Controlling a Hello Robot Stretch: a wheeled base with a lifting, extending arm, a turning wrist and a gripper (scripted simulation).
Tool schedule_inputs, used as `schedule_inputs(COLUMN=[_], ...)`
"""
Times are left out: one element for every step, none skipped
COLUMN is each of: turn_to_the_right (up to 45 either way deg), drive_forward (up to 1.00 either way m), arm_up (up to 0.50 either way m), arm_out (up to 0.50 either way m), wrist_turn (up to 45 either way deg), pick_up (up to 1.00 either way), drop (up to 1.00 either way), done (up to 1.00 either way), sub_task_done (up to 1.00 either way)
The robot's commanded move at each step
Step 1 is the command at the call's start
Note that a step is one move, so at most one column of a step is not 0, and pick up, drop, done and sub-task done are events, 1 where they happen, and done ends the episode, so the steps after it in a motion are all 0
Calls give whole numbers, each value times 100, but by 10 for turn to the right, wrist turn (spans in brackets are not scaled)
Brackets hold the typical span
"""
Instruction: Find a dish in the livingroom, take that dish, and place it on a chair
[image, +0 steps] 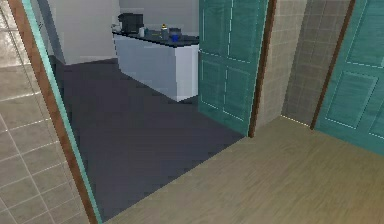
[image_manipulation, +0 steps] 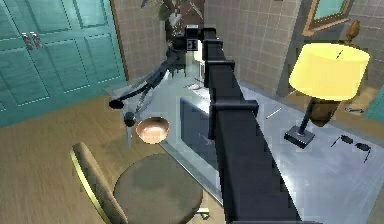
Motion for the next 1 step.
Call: schedule_inputs(turn_to_the_right=[0], drive_forward=[0], arm_up=[0], arm_out=[-48], wrist_turn=[0], pick_up=[0], drop=[0], done=[0], sub_task_done=[0])
